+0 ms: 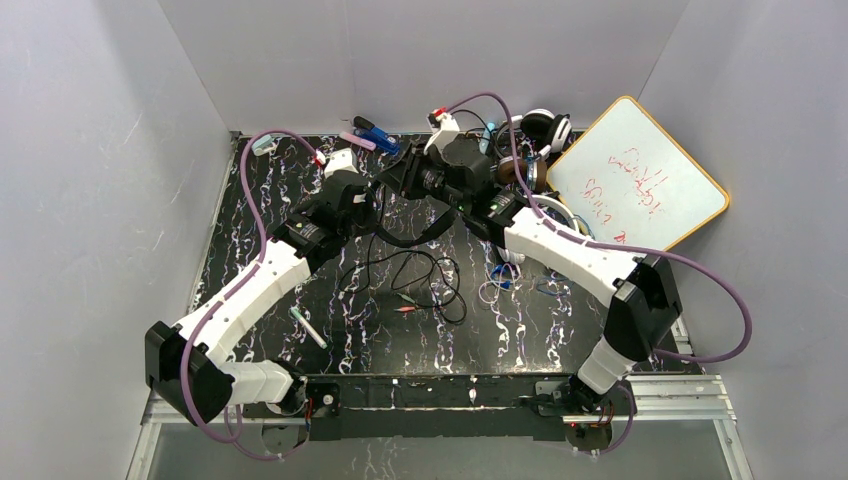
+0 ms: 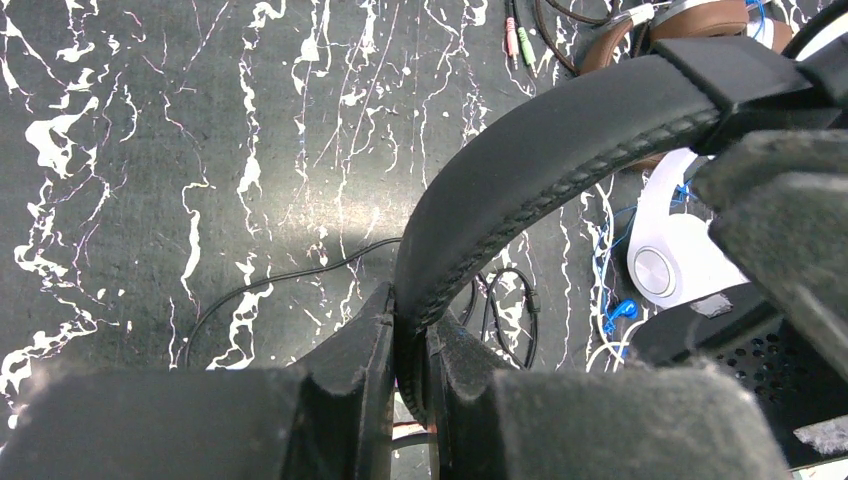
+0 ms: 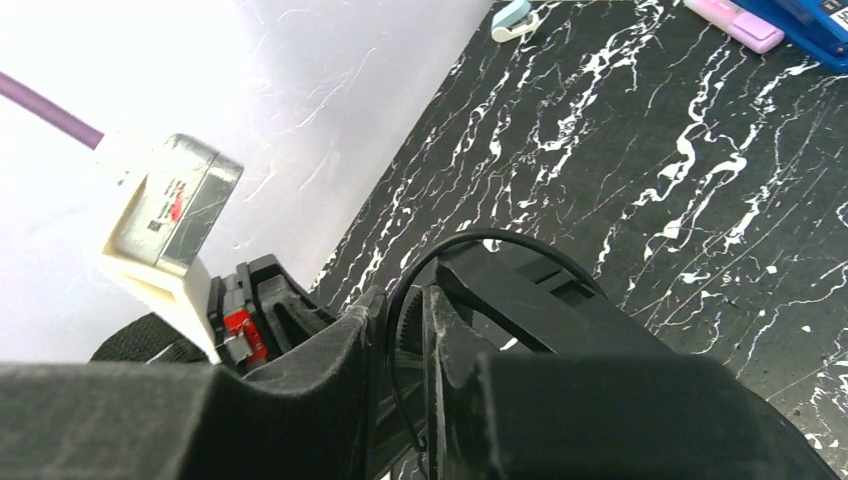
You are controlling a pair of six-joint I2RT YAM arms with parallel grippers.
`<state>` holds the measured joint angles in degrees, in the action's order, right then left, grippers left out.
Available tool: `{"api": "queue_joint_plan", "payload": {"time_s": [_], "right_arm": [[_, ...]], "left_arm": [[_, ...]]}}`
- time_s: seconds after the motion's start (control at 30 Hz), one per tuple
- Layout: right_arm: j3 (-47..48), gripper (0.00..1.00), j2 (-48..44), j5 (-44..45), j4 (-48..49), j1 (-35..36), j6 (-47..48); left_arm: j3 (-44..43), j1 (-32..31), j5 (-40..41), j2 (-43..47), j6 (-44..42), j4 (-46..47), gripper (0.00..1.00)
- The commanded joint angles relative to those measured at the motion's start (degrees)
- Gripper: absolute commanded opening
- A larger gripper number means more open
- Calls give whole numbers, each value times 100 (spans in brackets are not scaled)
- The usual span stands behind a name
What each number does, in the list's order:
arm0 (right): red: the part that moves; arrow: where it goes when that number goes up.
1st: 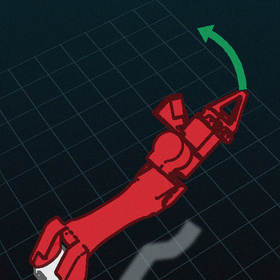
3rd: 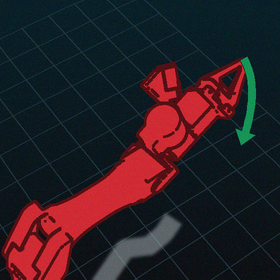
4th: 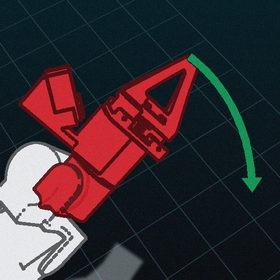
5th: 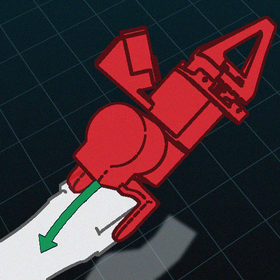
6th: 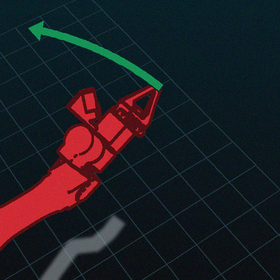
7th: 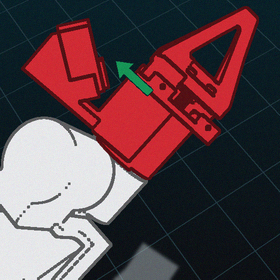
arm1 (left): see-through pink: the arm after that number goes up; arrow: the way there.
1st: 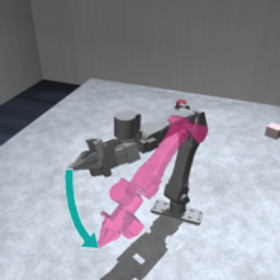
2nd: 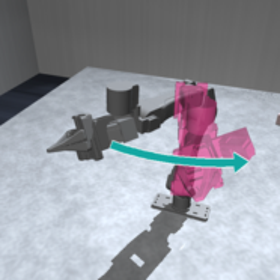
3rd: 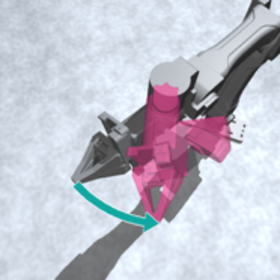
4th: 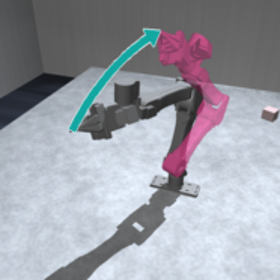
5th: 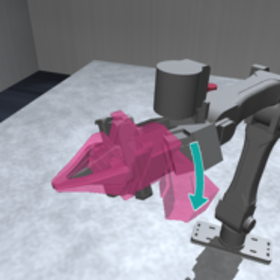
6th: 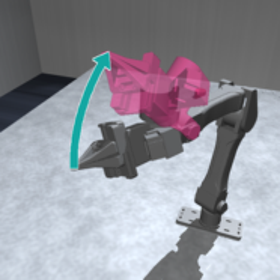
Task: Wrap the headphones
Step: Wrap the headphones cable around the headphones.
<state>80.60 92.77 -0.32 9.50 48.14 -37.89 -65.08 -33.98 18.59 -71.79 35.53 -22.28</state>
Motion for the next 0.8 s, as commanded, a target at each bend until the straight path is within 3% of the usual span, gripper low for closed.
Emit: {"api": "queue_joint_plan", "payload": {"time_s": [0.0, 0.07, 0.5, 0.77], "right_arm": [[505, 18, 113, 342, -201, 46, 180], [605, 1, 180, 250, -294, 54, 198], [1884, 1, 844, -1227, -1744, 53, 347], [576, 6, -168, -1374, -1595, 52, 292]], "left_arm": [[25, -39, -5, 315, 10, 237, 0], [25, -39, 4, 321, -5, 241, 0], [56, -65, 120, 283, -205, 295, 0], [-193, -65, 559, 128, -90, -83, 0]]}}
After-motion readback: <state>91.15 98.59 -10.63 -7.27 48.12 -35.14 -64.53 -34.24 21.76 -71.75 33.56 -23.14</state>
